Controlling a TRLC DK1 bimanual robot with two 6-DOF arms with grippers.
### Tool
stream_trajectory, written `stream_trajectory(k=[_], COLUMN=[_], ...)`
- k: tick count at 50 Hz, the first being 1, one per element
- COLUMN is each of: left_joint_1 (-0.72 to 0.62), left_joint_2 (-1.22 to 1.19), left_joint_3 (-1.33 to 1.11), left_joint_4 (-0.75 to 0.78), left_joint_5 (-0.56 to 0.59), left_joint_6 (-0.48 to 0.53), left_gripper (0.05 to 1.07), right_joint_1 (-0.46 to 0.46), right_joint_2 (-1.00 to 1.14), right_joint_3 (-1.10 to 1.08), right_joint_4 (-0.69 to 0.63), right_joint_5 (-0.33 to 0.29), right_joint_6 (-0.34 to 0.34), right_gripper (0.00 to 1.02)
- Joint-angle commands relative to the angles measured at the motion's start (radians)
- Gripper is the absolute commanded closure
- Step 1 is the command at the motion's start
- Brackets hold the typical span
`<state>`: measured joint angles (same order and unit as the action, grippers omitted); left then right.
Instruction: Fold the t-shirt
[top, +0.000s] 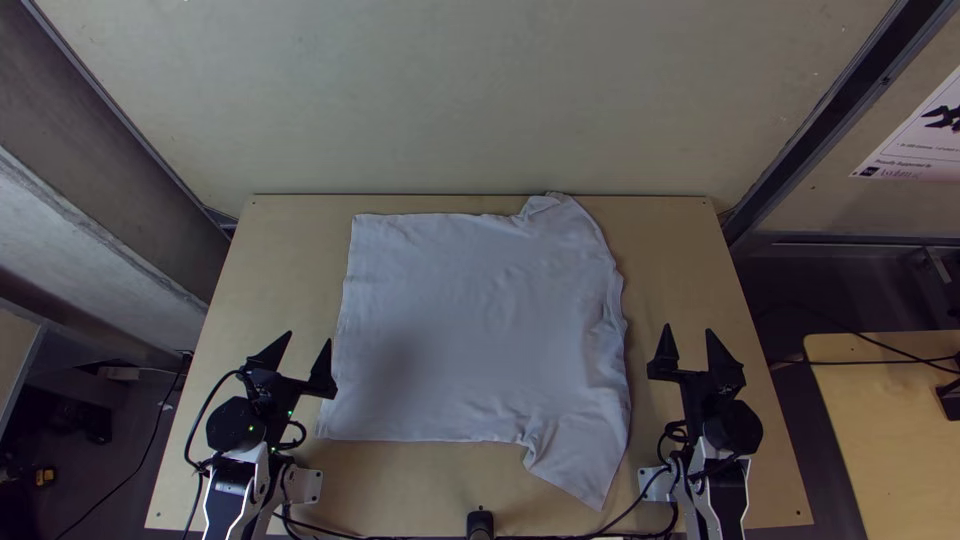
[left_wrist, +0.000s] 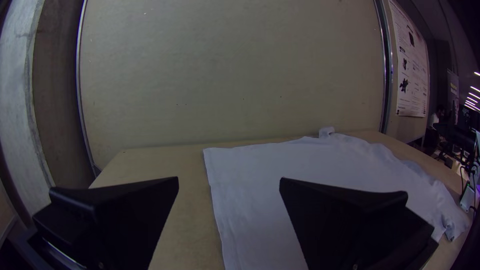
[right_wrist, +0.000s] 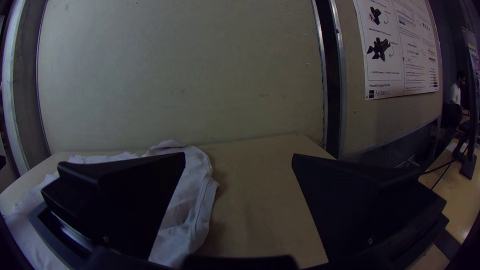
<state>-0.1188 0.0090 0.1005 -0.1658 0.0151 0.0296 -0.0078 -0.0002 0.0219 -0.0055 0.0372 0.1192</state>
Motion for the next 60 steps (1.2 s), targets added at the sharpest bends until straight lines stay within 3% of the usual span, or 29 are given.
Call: stream_trajectory(k=[1, 42, 48, 60], left_joint_1=[-0.005, -0.005, -0.025, 0.007], left_joint_2=[-0.009, -0.009, -0.01, -0.009], left_joint_3=[-0.042, -0.042, -0.042, -0.042], left_joint_4=[-0.018, -0.018, -0.018, -0.018], left_joint_5=[-0.003, -0.003, -0.003, -0.006], left_joint_6=[0.001, 0.001, -0.05, -0.046], left_gripper=[0.1, 0.1, 0.1, 0.1], right_joint_1=[0.002, 0.006, 0.015, 0.035], right_joint_2=[-0.003, -0.003, -0.003, -0.003], right_joint_3=[-0.014, -0.014, -0.014, -0.014], right_joint_4=[-0.005, -0.005, -0.005, -0.005], right_joint_5=[0.001, 0.001, 0.0, 0.0], right_joint_6=[0.004, 0.008, 0.016, 0.017], right_gripper=[0.04, 0.04, 0.04, 0.04])
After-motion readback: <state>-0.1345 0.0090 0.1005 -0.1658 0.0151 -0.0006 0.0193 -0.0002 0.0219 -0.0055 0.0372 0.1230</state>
